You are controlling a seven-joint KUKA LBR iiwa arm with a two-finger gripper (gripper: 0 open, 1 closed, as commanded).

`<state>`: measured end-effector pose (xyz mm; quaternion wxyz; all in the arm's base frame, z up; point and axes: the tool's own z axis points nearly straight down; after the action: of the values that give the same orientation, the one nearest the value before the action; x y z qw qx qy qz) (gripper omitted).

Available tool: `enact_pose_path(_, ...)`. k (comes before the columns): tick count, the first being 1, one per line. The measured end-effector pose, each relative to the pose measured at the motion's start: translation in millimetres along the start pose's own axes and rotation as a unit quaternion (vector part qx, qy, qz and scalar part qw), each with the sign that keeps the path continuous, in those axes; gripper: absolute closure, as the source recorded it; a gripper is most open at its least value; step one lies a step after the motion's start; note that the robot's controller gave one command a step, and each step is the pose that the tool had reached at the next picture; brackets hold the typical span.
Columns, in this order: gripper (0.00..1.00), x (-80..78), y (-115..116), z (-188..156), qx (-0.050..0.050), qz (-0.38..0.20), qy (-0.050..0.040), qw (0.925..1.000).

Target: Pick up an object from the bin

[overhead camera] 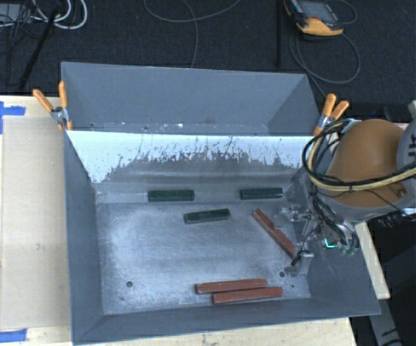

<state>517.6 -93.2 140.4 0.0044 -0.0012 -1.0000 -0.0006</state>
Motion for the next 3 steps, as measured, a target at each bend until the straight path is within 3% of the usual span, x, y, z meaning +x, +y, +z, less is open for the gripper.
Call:
enact_pose_path(1,0.00,-10.4,-65.6,75.0,0.001,0.033,-0.0009,0.9995)
enact_pose_path(2,1.00,-12.7,-62.6,71.0,0.000,0.030,-0.0040,0.9996)
enact_pose_path(3,1.00,-17.8,-63.6,4.0,0.002,-0.032,-0.0074,0.9995)
